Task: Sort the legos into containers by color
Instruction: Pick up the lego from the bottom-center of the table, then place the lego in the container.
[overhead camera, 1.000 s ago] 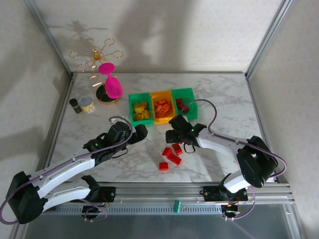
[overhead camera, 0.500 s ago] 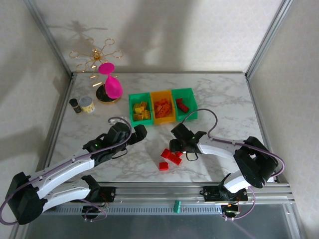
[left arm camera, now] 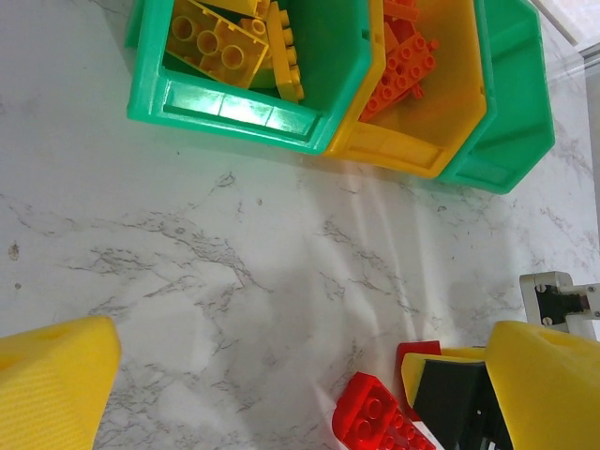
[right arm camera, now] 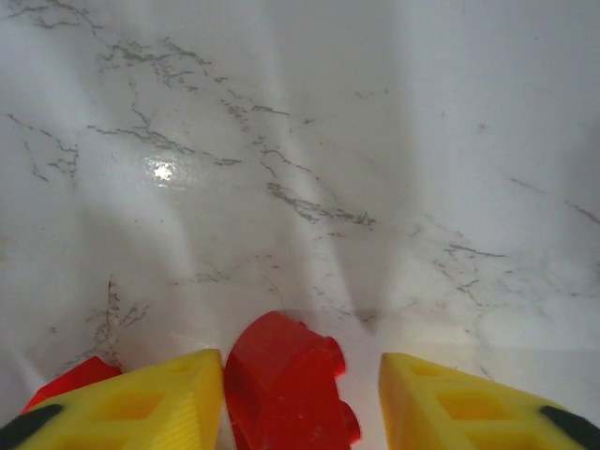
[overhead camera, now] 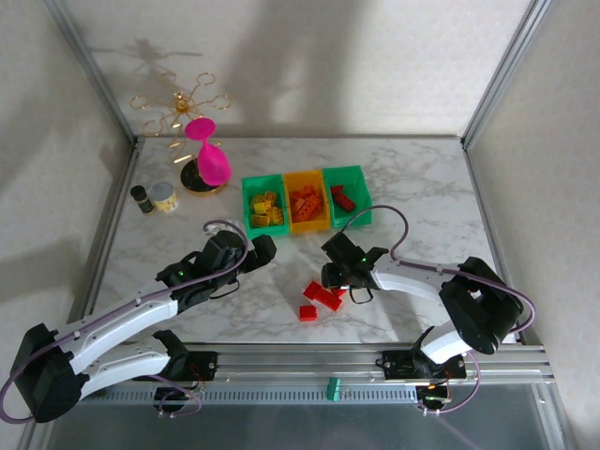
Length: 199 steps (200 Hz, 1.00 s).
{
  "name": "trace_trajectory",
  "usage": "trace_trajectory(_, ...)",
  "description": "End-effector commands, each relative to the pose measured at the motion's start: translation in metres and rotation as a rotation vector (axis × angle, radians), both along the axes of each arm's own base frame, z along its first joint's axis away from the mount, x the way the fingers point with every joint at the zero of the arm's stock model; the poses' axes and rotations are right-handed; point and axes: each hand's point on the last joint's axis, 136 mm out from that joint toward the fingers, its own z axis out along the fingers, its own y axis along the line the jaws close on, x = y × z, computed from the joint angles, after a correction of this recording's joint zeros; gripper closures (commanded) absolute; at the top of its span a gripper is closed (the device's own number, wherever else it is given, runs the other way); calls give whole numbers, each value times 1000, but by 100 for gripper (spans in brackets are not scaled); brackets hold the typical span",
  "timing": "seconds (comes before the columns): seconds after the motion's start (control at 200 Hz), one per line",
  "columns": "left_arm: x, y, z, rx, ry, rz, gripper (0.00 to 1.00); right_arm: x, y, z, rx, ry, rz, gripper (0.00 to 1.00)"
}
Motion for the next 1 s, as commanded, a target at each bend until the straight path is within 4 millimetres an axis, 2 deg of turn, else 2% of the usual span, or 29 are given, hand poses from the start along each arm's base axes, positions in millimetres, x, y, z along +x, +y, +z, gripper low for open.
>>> trace_trajectory(0.0,2,6,5,11,-12,27,0,-1,2,6,9,-16,3,58)
trace_trajectory(0.13,4,4,8,7,-17,22,0,3,2,12,5,-29,-8,66)
trace_trajectory(0.27,7,-1,13,-3,-33,10,0,12,8,31,39,-84,-2,71)
trace_trajectory(0.536,17,-13,30,-19,-62,-16,0,50,5,75,63,-189,-30,73)
trace_trajectory(0.641,25,-20,41,-25,-89,-26,0,82,-4,105,66,-266,-86,73)
trace_trajectory(0.661,26,-22,42,-24,-94,-28,0,94,-13,109,60,-281,-118,73)
trace_trajectory(0.761,36,-29,46,-11,-103,-36,0,136,-28,135,40,-384,-180,72)
trace_trajectory(0.851,45,-37,49,-11,-115,-40,0,173,-38,137,8,-412,-226,72)
trace_trajectory(0.991,58,-48,54,4,-120,-57,0,226,-33,125,5,-430,-225,72)
